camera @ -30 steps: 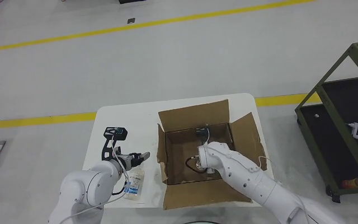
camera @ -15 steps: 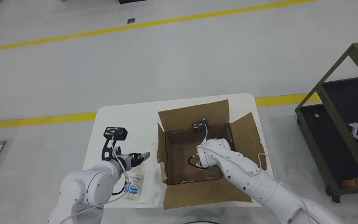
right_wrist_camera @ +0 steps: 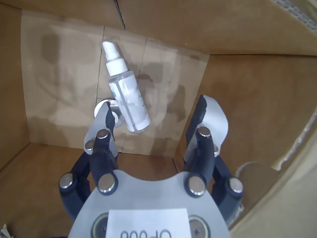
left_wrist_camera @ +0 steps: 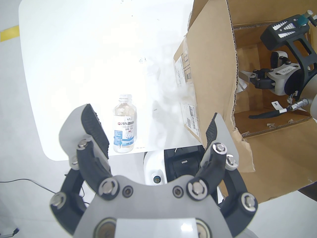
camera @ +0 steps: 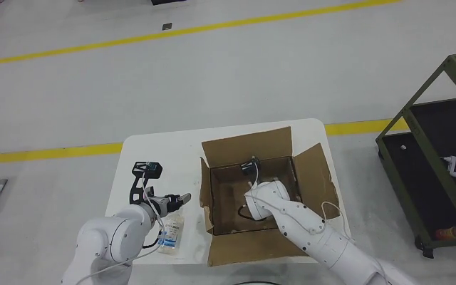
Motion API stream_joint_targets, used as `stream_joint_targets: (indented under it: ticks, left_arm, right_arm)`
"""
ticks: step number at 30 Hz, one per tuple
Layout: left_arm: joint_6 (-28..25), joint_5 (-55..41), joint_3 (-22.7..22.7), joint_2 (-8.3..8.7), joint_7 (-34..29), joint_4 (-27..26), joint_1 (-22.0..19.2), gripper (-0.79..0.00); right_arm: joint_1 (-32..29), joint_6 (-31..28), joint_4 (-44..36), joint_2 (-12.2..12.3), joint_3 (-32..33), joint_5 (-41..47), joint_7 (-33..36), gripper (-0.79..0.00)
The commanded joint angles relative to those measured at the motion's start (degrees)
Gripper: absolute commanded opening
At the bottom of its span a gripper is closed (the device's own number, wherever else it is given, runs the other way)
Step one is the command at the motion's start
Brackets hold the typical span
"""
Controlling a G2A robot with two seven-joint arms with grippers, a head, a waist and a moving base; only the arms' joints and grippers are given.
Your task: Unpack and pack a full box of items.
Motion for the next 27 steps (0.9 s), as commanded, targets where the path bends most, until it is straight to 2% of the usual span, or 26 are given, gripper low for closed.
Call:
stream_joint_targets:
  ticks: [1, 3, 10, 12, 19, 22, 27]
  left_arm:
    - [0.0, 0.0, 0.0, 0.0, 0.0, 0.0, 0.0, 0.0]
    - [0.0, 0.0, 0.0, 0.0, 0.0, 0.0, 0.0, 0.0]
    - [0.0, 0.0, 0.0, 0.0, 0.0, 0.0, 0.0, 0.0]
    - [0.0, 0.0, 0.0, 0.0, 0.0, 0.0, 0.0, 0.0]
    - [0.0, 0.0, 0.0, 0.0, 0.0, 0.0, 0.0, 0.0]
    - [0.0, 0.0, 0.0, 0.0, 0.0, 0.0, 0.0, 0.0]
    - [0.0, 0.0, 0.0, 0.0, 0.0, 0.0, 0.0, 0.0]
  right_arm:
    - [-0.52, -0.55, 0.18, -0.36, 0.71, -0.61, 0.56, -0.329]
    - [-0.97, -1.09, 0.21, -0.83, 0.99, -0.98, 1.11, -0.354]
    - [-0.88, -1.4, 3.04, -2.61, 1.33, -1.7, 1.41, -0.345]
    - [-0.77, -1.41, 4.05, -2.99, 1.63, -1.52, 1.26, -0.376]
    - [-1.07, -2.41, 7.39, -4.18, 2.49, -0.48, -0.39, -0.388]
    - [-1.09, -3.02, 8.63, -4.7, 2.79, 0.1, -1.23, -0.376]
    - [-1.06, -4.04, 9.89, -5.39, 3.53, 0.73, -2.42, -0.305]
